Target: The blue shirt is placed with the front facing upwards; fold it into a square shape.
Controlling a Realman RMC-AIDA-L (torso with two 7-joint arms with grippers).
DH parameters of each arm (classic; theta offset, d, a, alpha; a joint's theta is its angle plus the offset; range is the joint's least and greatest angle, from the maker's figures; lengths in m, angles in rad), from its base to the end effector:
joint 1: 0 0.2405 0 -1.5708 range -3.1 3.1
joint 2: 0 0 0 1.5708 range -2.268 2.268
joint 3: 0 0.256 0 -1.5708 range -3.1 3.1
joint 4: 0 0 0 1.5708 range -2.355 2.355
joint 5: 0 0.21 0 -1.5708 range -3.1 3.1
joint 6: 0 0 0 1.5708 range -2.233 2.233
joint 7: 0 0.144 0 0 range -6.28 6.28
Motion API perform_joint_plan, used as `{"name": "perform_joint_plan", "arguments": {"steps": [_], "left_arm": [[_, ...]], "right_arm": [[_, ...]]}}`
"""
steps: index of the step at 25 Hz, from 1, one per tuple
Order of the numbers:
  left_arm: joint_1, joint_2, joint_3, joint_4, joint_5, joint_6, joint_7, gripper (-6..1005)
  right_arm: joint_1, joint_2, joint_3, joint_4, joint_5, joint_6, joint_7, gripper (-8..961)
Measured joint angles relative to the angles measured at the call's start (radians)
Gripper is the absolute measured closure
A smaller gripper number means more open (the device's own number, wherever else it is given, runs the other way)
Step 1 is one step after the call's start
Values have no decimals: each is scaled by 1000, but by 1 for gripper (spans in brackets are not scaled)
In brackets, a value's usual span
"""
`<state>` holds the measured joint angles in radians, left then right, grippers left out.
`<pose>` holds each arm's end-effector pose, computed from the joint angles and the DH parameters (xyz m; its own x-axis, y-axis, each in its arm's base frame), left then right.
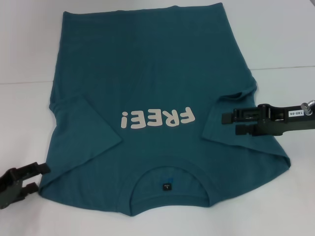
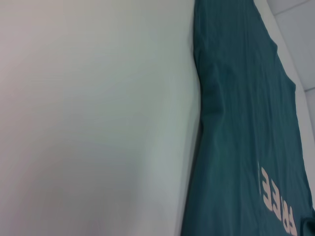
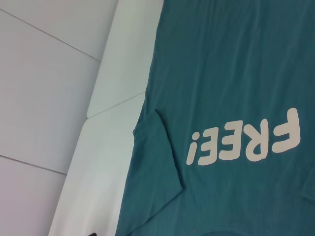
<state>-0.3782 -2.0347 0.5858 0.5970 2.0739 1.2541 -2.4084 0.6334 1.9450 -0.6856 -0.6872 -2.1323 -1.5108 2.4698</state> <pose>-0.3669 0.3061 0.0219 -0.2335 0.7798 0.5809 0.9712 0.1572 0.1792 0.2652 0.3740 0.0530 0.1328 -0.9070 -0.3997 -0.9703 -0.2013 0.1343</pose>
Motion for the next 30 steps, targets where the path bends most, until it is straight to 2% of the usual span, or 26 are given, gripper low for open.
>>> {"name": "perform_joint_plan", "arguments": {"steps": [10, 20, 30], "left_arm": [[-11, -7, 19, -4, -5, 68, -4, 219], [-47, -2, 13, -28, -1, 53, -10, 219], [-25, 3, 14, -31, 24, 71, -35, 219]], "right_arm": [[0, -1, 10, 0, 0, 0, -1, 120], [-3, -3, 12, 0, 0, 0, -4, 120], [-3, -3, 12, 0, 0, 6, -6, 121]]}}
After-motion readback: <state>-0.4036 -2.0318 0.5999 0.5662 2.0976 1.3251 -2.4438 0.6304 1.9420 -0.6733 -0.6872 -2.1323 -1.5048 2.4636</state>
